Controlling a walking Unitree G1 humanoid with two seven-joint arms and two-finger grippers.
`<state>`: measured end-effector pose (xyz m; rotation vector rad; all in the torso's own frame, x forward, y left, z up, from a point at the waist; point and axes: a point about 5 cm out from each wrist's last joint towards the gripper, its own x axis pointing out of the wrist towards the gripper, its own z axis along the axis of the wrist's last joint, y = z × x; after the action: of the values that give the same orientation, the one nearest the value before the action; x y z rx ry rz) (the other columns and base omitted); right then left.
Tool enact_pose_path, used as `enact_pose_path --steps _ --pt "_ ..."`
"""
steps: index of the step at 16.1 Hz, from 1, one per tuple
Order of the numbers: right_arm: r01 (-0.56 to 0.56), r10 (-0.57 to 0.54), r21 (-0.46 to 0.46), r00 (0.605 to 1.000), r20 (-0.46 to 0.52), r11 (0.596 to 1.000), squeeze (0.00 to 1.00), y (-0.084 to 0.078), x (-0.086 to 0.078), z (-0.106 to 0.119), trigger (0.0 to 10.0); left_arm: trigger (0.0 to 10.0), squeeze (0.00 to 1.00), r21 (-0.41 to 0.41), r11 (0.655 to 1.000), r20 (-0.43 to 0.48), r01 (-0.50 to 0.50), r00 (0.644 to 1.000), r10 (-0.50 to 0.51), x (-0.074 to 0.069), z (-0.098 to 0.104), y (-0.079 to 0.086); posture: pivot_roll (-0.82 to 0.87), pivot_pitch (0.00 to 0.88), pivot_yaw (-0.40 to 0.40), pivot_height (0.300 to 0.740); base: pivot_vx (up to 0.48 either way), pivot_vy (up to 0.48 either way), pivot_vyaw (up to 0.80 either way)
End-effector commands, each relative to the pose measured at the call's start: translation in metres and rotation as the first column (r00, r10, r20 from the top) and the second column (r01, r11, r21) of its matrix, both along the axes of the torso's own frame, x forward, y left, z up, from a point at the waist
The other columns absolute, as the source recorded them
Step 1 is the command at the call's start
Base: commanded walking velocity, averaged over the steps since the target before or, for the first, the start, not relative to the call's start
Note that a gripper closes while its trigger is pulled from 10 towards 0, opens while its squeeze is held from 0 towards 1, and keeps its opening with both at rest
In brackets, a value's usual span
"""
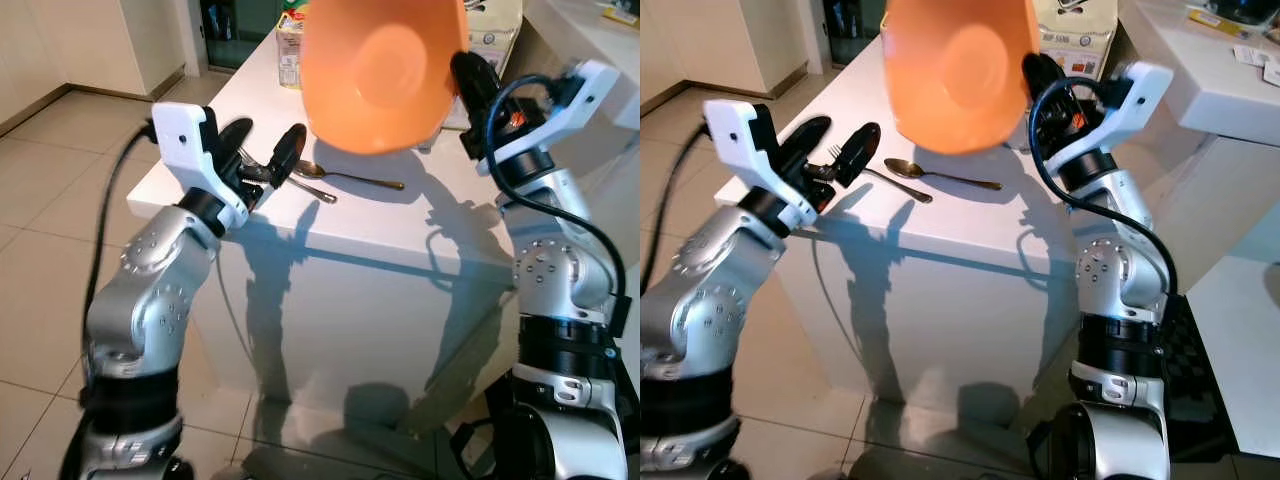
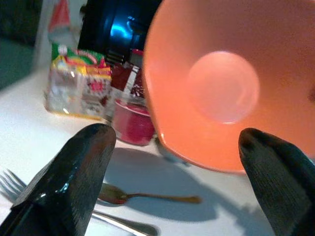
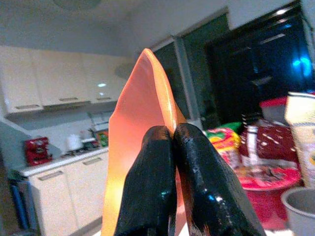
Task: Setting the table
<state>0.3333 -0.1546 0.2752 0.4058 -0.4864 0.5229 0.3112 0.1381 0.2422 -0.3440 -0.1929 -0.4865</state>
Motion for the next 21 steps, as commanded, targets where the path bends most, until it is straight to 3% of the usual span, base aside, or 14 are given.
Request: enact_pose_path --steps 1,3,4,5,8,14,15,16,21 --pt "-0.024 0.024 0.021 0.999 0.041 0.999 0.0 0.0 -0.007 0.009 0.0 10.0 1.0 -0.083 0.997 -0.017 0.003 1.0 -0.005 0.004 0.005 0.005 0.04 0.0 -0.024 0.74 0.0 0.0 0.0" --pt "-0.066 0.065 0.031 0.997 0.041 0.997 0.0 0.001 -0.012 0.011 0.0 10.0 1.0 -0.186 0.982 -0.026 0.04 0.999 -0.046 0.009 0.011 0.011 0.04 0.0 -0.014 0.74 0.0 0.0 0.0" --pt "-0.092 0.09 0.035 0.995 0.037 0.995 0.0 0.002 -0.014 0.011 0.0 10.0 0.27 -0.232 0.971 -0.028 0.058 0.997 -0.066 0.011 0.013 0.012 0.04 0.0 -0.011 0.74 0.0 0.0 0.0" --pt "-0.121 0.12 0.027 0.992 0.033 0.992 0.0 0.004 -0.016 0.011 0.0 10.0 0.0 -0.259 0.963 -0.023 0.068 0.997 -0.076 0.012 0.015 0.014 0.04 0.0 -0.009 0.74 0.0 0.0 0.0" --pt "-0.173 0.173 0.022 0.985 0.016 0.985 0.0 0.008 -0.02 0.01 0.0 10.0 0.0 -0.344 0.927 -0.009 0.154 0.986 -0.167 0.01 0.019 0.011 0.04 0.0 -0.009 0.74 0.0 0.0 0.0" --pt "-0.216 0.216 0.06 0.976 0.0 0.975 0.0 0.01 -0.028 0.011 0.0 10.0 0.0 -0.302 0.93 -0.039 0.208 0.972 -0.23 0.01 0.014 0.004 0.03 0.0 0.014 0.74 0.0 0.0 0.0" --pt "-0.209 0.209 0.066 0.978 -0.002 0.976 0.0 0.008 -0.028 0.011 0.0 3.0 0.0 -0.3 0.932 -0.043 0.204 0.973 -0.227 0.01 0.014 0.004 0.03 0.0 0.02 0.74 0.0 0.0 0.0" --pt "-0.198 0.199 0.078 0.98 -0.006 0.977 0.0 0.006 -0.028 0.01 0.0 0.0 0.0 -0.302 0.931 -0.05 0.205 0.972 -0.23 0.012 0.014 0.004 0.02 0.0 0.028 0.74 0.0 0.0 0.0" --pt "-0.197 0.199 0.093 0.98 -0.013 0.976 0.0 0.005 -0.031 0.009 0.0 0.0 0.0 -0.321 0.919 -0.042 0.228 0.966 -0.254 0.014 0.017 0.002 0.02 0.0 0.039 0.74 0.0 0.0 0.0"
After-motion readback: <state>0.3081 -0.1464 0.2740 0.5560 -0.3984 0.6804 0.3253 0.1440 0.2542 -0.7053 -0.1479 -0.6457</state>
